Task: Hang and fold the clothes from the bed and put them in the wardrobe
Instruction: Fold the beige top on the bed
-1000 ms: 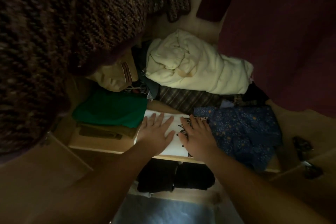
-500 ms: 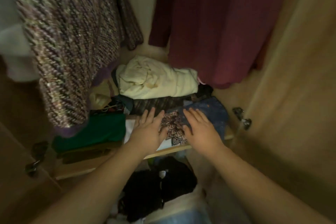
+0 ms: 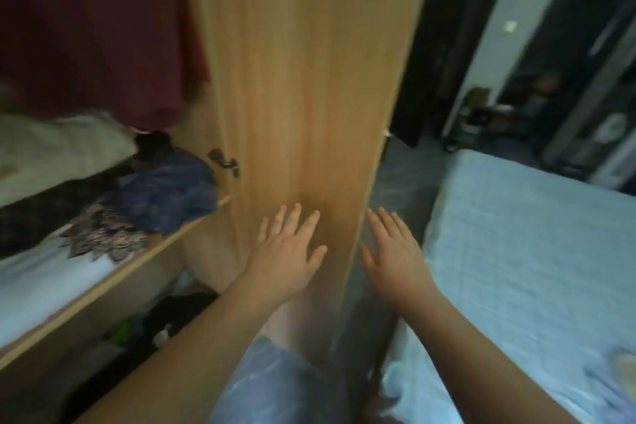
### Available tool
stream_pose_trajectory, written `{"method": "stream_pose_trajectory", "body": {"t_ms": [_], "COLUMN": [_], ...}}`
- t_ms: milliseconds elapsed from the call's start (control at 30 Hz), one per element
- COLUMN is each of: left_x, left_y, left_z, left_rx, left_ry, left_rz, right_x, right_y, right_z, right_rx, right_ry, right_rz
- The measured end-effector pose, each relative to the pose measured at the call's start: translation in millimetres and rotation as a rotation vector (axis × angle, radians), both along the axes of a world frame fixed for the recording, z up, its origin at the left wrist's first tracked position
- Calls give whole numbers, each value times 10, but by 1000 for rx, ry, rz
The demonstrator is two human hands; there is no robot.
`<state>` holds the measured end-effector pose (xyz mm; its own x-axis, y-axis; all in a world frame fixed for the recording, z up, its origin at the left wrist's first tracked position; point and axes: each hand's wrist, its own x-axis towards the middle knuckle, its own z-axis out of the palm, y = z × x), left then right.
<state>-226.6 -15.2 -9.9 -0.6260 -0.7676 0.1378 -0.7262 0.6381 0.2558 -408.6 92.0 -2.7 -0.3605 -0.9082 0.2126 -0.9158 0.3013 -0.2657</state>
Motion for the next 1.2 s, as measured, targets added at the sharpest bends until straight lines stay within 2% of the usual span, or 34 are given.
{"method": "stream_pose_trajectory", "body": {"t_ms": [200, 400, 633, 933, 1200], "left_x": [-1617, -3234, -4469, -5712, -7011], "left_y": [1126, 2762, 4210, 4865, 4869], "left_z": [-94, -294, -511, -792, -1370], "left_rx": [-21, 33, 22, 9, 209], "left_ry": [-44, -36, -105, -175, -194], "left_rz": [-268, -483, -701, -848, -848], "right_x": [-1156, -2300, -3238, -4067, -5366], "right_y": [1613, 3463, 5237, 6018, 6029], "right_z": [-66, -280, -496, -852, -1313], "right_rx": [-45, -41, 30, 18, 19], "right_ry": [-22, -34, -43, -181, -301], "right_rz": [-274, -485, -674, -815, -841]}}
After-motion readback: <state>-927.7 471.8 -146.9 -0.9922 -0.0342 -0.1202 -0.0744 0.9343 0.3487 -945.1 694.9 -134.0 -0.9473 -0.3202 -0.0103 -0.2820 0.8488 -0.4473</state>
